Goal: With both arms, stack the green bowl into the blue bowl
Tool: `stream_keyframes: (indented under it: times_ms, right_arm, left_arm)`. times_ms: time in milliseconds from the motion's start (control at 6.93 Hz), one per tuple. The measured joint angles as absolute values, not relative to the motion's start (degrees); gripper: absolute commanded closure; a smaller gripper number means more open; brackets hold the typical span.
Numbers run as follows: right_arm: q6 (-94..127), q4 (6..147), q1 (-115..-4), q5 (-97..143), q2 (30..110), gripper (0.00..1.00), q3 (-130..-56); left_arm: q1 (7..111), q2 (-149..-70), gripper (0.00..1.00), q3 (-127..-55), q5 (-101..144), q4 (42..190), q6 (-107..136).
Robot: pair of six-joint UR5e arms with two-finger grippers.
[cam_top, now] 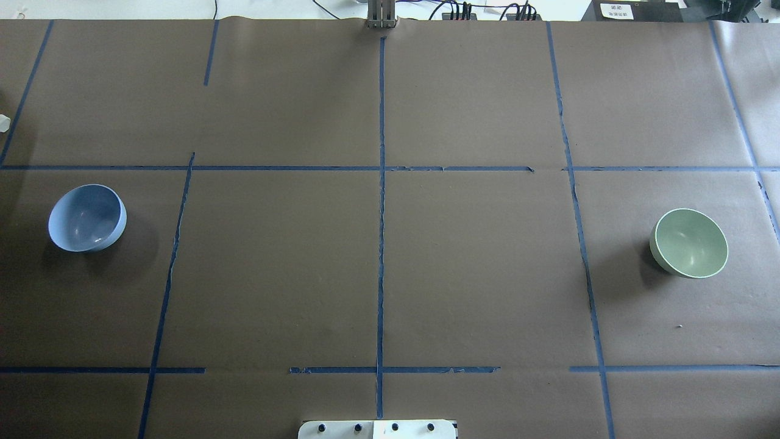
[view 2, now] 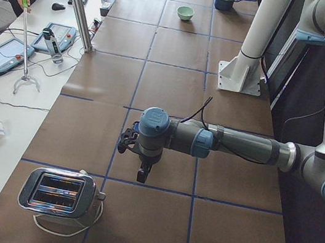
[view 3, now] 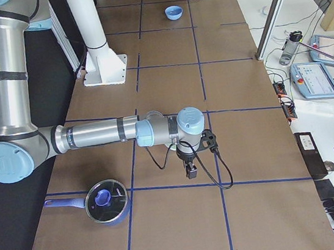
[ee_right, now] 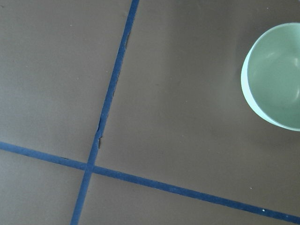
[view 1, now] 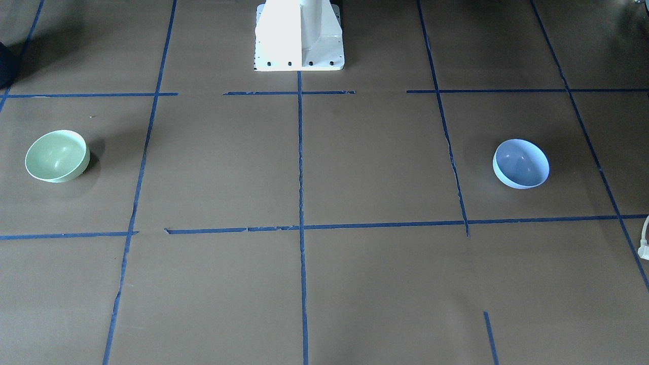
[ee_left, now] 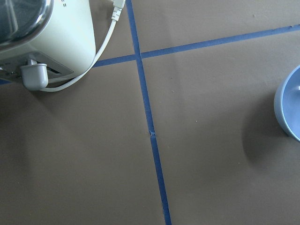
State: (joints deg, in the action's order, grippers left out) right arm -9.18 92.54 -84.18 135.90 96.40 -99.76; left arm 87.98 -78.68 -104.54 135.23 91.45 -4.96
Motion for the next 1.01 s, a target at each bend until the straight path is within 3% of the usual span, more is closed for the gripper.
stream_keyframes:
  times_ms: [1010]
  right_arm:
    - [-9.60,92.46,-84.20,138.35,96.68,0.00,-99.76]
  left_arm:
    - [87.98,-77.43,0.00,-104.89,135.06,91.92,-4.86]
